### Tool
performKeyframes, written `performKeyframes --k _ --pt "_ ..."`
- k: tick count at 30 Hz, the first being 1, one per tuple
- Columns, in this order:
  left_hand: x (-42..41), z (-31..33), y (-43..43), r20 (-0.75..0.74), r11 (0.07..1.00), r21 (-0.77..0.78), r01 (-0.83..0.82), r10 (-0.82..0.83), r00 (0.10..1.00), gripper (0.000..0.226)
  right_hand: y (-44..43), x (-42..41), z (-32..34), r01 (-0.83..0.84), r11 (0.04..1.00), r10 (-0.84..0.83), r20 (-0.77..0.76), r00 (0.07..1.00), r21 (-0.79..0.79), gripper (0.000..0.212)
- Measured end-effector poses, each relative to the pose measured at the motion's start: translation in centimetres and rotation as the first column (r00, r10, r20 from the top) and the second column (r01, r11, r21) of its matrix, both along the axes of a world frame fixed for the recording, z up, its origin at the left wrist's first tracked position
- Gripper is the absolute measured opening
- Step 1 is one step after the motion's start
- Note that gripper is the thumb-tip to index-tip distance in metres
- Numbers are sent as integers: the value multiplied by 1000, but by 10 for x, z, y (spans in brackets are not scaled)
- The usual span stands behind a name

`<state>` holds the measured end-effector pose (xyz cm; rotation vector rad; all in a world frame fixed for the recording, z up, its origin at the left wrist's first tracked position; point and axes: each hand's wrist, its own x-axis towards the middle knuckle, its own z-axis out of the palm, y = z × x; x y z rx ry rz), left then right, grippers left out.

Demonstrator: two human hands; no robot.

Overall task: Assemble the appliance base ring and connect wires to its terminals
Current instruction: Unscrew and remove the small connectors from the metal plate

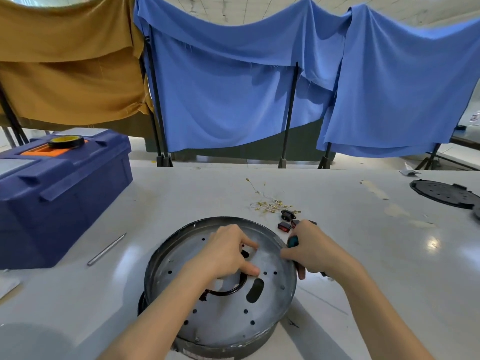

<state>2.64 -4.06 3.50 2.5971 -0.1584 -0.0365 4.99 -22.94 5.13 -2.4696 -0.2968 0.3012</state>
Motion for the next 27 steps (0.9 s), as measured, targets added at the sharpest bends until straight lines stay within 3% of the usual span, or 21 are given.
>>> performKeyframes --k 4,7,10,12,17,21,24,27 --pt "-1 6 2 130 987 145 -73 54 990 87 -10 -13 11 -106 983 87 -127 988 -149 25" --pt "1 5 6 128 947 286 -149 117 985 75 -9 -7 9 -73 980 62 -62 996 -186 28" --pt "1 3 6 50 960 241 -145 137 989 59 5 5 4 4 998 6 166 986 -62 24" --pt "3 3 6 2 966 225 -126 129 992 54 14 9 0 -7 996 30 248 968 -92 20" --pt "8 1 5 -58 963 261 -65 83 995 54 3 4 -4 50 999 -49 122 991 -11 22" --pt "16 -2 -4 -95 966 256 16 9 995 43 -11 -7 6 -36 991 32 -38 999 -132 28" --pt "19 -3 -11 -108 961 272 58 -29 994 39 -10 6 6 67 992 -59 79 995 -107 31" --pt "20 -5 -14 -113 958 272 91 -62 992 37 3 17 0 124 992 -119 211 970 -11 14"
